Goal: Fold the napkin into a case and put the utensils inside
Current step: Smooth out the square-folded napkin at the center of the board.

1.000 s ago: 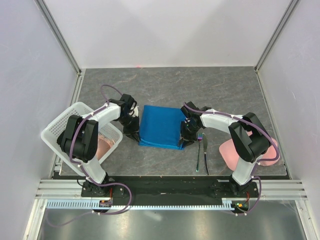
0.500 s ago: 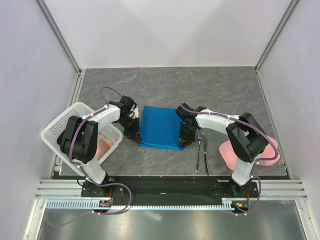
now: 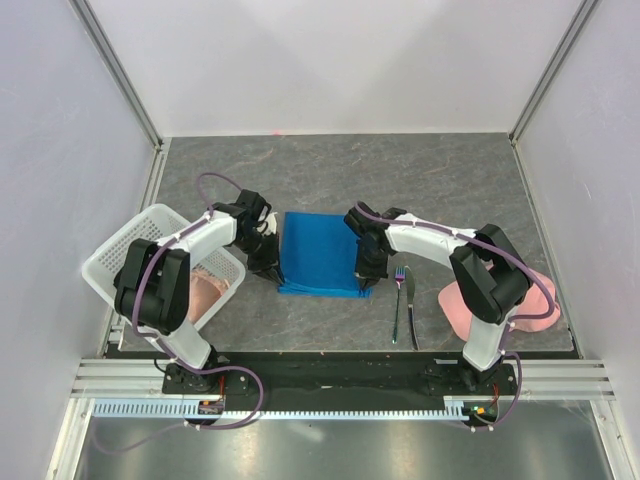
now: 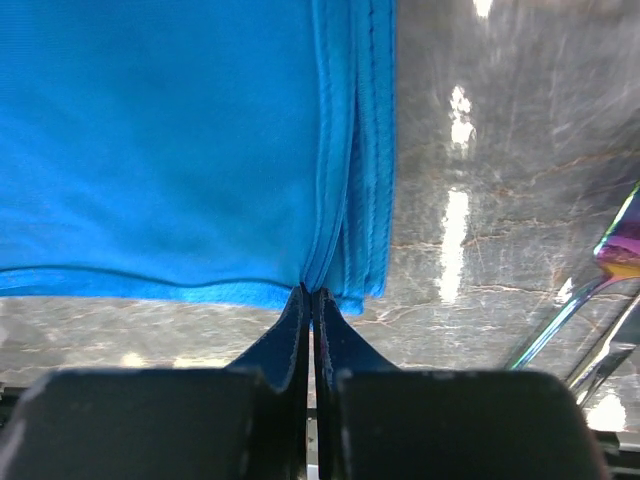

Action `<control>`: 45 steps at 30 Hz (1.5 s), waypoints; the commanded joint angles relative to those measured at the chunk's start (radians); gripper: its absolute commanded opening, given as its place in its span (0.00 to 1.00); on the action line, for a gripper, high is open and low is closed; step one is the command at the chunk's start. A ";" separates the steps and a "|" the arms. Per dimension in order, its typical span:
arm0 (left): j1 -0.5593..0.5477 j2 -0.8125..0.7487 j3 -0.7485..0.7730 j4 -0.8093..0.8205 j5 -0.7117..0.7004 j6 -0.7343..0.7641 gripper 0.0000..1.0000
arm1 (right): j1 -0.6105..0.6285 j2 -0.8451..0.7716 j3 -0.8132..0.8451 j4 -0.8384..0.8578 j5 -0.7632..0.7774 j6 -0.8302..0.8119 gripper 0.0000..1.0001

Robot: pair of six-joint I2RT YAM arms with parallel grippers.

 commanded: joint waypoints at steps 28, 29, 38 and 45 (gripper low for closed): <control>-0.024 0.042 -0.101 0.082 0.100 -0.141 0.23 | -0.100 0.003 0.018 -0.030 0.080 -0.193 0.00; -0.025 0.041 -0.104 0.082 0.106 -0.146 0.27 | -0.101 0.006 0.020 -0.028 0.080 -0.202 0.00; -0.025 -0.105 0.069 -0.090 0.012 -0.135 0.48 | -0.107 -0.071 0.138 -0.108 0.080 -0.302 0.57; -0.027 0.002 0.130 0.031 0.107 -0.186 0.17 | -0.107 -0.029 0.241 -0.087 -0.011 -0.363 0.51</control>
